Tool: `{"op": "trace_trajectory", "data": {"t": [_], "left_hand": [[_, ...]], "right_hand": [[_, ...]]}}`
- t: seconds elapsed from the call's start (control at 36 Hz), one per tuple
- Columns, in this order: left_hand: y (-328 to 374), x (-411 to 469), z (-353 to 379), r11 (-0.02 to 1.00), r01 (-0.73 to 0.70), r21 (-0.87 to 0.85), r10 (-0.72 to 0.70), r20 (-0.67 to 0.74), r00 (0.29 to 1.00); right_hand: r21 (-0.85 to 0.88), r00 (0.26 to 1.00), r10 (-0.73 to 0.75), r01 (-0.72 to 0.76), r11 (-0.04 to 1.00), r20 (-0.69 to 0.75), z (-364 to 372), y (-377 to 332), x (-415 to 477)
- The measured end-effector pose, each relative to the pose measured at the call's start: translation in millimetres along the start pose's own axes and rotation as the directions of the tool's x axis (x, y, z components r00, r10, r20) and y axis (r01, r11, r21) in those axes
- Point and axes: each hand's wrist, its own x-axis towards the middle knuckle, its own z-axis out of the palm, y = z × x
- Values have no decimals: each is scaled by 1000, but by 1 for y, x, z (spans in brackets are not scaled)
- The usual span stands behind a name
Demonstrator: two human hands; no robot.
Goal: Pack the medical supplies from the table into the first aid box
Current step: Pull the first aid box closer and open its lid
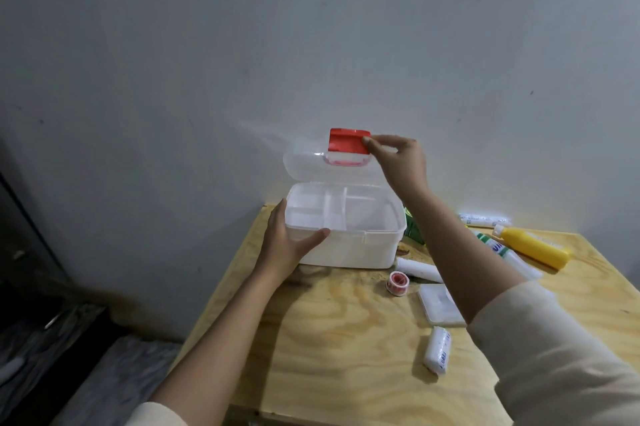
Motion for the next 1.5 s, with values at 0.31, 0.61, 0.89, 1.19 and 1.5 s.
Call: {"op": "trace_trajectory", "data": {"t": [0.31,0.61,0.89,1.19,1.5], "left_hand": [[-9,-6,-6,1000,-6,-11,6,-45,999],[-10,-8,-3,999,-41,-20,39,-98,994],[-10,-9,-4,999,-31,12,32,-99,995],[-5,-18,-6,999,-9,-33,6,-85,996],[-1,-32,-13,999,-47,28,48,-41,998]], "right_hand": [[177,984,-59,88,980,-166,14,30,16],[255,994,10,18,967,-110,15,29,30],[308,987,37,12,951,-153,19,36,33],[286,992,111,-90,954,-60,10,47,28],[291,965,262,-254,922,13,5,80,8]]}}
